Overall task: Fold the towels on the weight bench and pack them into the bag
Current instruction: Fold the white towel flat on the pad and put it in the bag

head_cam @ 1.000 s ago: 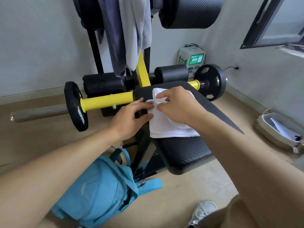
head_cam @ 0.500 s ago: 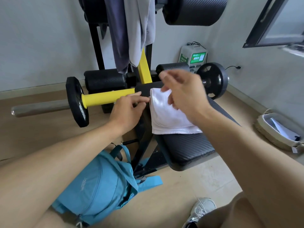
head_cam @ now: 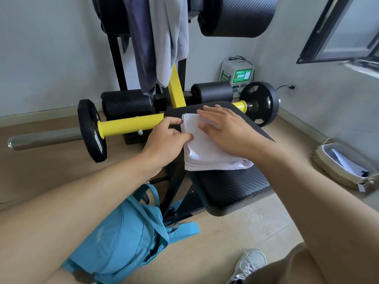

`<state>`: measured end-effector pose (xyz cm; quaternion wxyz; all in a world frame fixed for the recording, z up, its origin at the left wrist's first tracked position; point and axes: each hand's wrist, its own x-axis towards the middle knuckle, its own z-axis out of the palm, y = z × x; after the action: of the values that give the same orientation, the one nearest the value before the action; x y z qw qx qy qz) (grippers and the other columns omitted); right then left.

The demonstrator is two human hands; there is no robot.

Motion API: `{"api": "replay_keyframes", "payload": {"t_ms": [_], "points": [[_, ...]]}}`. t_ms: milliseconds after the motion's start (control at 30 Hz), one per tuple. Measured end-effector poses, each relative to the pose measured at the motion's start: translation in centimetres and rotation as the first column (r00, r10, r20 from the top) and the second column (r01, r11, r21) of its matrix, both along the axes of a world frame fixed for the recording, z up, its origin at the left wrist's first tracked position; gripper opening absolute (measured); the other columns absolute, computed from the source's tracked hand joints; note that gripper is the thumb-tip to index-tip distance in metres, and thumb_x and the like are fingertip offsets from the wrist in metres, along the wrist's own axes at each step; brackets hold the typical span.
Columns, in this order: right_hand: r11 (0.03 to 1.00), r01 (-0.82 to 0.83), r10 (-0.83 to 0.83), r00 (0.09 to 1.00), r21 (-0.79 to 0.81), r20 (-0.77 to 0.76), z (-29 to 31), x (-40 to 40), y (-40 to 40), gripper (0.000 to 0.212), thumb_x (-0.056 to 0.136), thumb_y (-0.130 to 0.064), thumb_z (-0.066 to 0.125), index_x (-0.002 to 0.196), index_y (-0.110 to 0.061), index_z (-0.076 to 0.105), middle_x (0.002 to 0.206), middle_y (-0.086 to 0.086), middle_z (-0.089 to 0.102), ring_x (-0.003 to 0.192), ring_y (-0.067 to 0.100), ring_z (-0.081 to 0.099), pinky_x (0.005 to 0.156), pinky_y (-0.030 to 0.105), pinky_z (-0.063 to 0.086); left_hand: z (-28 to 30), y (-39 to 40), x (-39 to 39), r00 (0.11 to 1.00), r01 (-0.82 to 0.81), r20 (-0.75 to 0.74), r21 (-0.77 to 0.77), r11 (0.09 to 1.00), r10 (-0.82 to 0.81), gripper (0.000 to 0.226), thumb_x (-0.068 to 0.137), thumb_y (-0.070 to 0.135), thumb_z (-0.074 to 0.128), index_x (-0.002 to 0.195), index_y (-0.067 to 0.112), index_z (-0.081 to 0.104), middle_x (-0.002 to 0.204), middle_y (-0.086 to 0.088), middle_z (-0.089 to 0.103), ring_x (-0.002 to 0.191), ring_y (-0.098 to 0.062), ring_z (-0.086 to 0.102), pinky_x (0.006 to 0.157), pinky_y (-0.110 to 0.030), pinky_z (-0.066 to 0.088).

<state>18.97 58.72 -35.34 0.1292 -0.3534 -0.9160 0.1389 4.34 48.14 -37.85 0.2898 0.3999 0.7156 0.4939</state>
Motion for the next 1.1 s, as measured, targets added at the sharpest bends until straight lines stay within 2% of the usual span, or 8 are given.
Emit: {"api": "replay_keyframes", "payload": {"t_ms": [167, 300, 367, 433, 500, 600, 900, 1100], "points": [[0.999, -0.053, 0.051, 0.986, 0.007, 0.157, -0.8, 0.1, -0.8, 0.064, 0.101, -0.063, 0.032, 0.159, -0.036, 0.025, 0.168, -0.009, 0.015, 0.156, 0.017, 0.003, 0.124, 0.038, 0.000, -0.4, -0.1, -0.1, 1.000, -0.024, -0.010, -0.017, 1.000, 0.024, 0.049, 0.090, 0.024, 0.070, 0.136, 0.024, 0.051, 0.096, -0.001, 0.070, 0.086, -0.004, 0.060, 0.067, -0.021, 0.037], [0.997, -0.062, 0.049, 0.976, 0.052, 0.211, -1.5, 0.0, -1.3, 0.068, 0.102, -0.065, 0.023, 0.161, -0.033, 0.015, 0.169, -0.007, 0.009, 0.156, 0.018, -0.001, 0.125, 0.038, -0.004, -0.7, -0.4, -0.3, 0.928, 0.002, -0.370, 0.105, 0.995, 0.037, 0.057, 0.091, 0.013, 0.065, 0.144, 0.024, 0.047, 0.125, 0.010, 0.057, 0.119, -0.008, 0.053, 0.093, -0.019, 0.040], [0.996, -0.054, 0.036, 0.973, 0.073, 0.230, -1.8, -0.1, -1.4, 0.065, 0.104, -0.060, 0.020, 0.162, -0.031, 0.011, 0.169, -0.006, 0.008, 0.156, 0.018, -0.001, 0.126, 0.038, -0.003, -0.5, -0.6, 0.2, 0.835, 0.131, -0.548, 0.123, 0.984, -0.042, 0.053, 0.099, 0.015, 0.055, 0.150, 0.021, 0.045, 0.150, 0.008, 0.045, 0.142, -0.008, 0.037, 0.112, -0.018, 0.026], [0.994, -0.070, 0.046, 0.966, 0.086, 0.253, -2.0, 0.0, -1.2, 0.061, 0.107, -0.052, 0.020, 0.162, -0.030, 0.007, 0.170, -0.006, 0.005, 0.156, 0.018, -0.003, 0.126, 0.039, -0.003, -0.6, -0.5, 0.6, 0.756, 0.268, -0.613, -0.031, 0.963, -0.231, 0.060, 0.106, 0.038, 0.043, 0.161, 0.018, 0.026, 0.168, 0.008, 0.021, 0.155, -0.005, 0.009, 0.122, -0.021, 0.006], [0.992, -0.100, 0.077, 0.964, 0.081, 0.253, -2.1, 0.3, -1.0, 0.058, 0.108, -0.047, 0.021, 0.162, -0.031, 0.005, 0.170, -0.007, 0.003, 0.156, 0.016, -0.005, 0.126, 0.038, -0.003, -0.9, -0.4, 0.3, 0.688, 0.347, -0.579, -0.269, 0.899, -0.438, 0.082, 0.100, 0.066, 0.022, 0.163, 0.020, -0.002, 0.170, 0.011, -0.009, 0.153, 0.000, -0.017, 0.126, -0.030, -0.008], [0.995, -0.101, 0.092, 0.970, 0.027, 0.225, -1.9, 0.8, -0.4, 0.057, 0.109, -0.046, 0.020, 0.162, -0.028, 0.007, 0.169, -0.011, 0.003, 0.155, 0.011, -0.007, 0.126, 0.035, -0.005, -1.4, -0.5, -0.9, 0.603, 0.352, -0.587, -0.412, 0.840, -0.540, 0.101, 0.082, 0.084, 0.009, 0.158, 0.025, -0.021, 0.165, 0.014, -0.029, 0.147, 0.002, -0.031, 0.127, -0.035, -0.012], [0.990, -0.131, 0.137, 0.982, -0.047, 0.131, -2.2, 1.7, 0.5, 0.056, 0.109, -0.045, 0.024, 0.161, -0.027, 0.013, 0.168, -0.012, 0.007, 0.154, 0.006, -0.004, 0.124, 0.025, -0.005, -1.6, -0.9, -0.3, 0.506, 0.326, -0.743, -0.304, 0.895, -0.437, 0.107, 0.083, 0.084, 0.013, 0.161, 0.015, -0.011, 0.168, 0.008, -0.020, 0.149, -0.002, -0.030, 0.123, -0.028, -0.017], [0.987, -0.140, 0.144, 0.988, -0.078, 0.053, -2.6, 2.1, 1.0, 0.056, 0.109, -0.042, 0.030, 0.160, -0.021, 0.020, 0.168, -0.008, 0.014, 0.155, 0.009, 0.001, 0.125, 0.027, -0.001, -1.8, -0.4, 0.3, 0.623, 0.368, -0.586, -0.365, 0.855, -0.518, 0.112, 0.082, 0.084, 0.029, 0.160, 0.019, -0.018, 0.167, 0.011, -0.024, 0.149, 0.001, -0.028, 0.123, -0.028, -0.011]]}}
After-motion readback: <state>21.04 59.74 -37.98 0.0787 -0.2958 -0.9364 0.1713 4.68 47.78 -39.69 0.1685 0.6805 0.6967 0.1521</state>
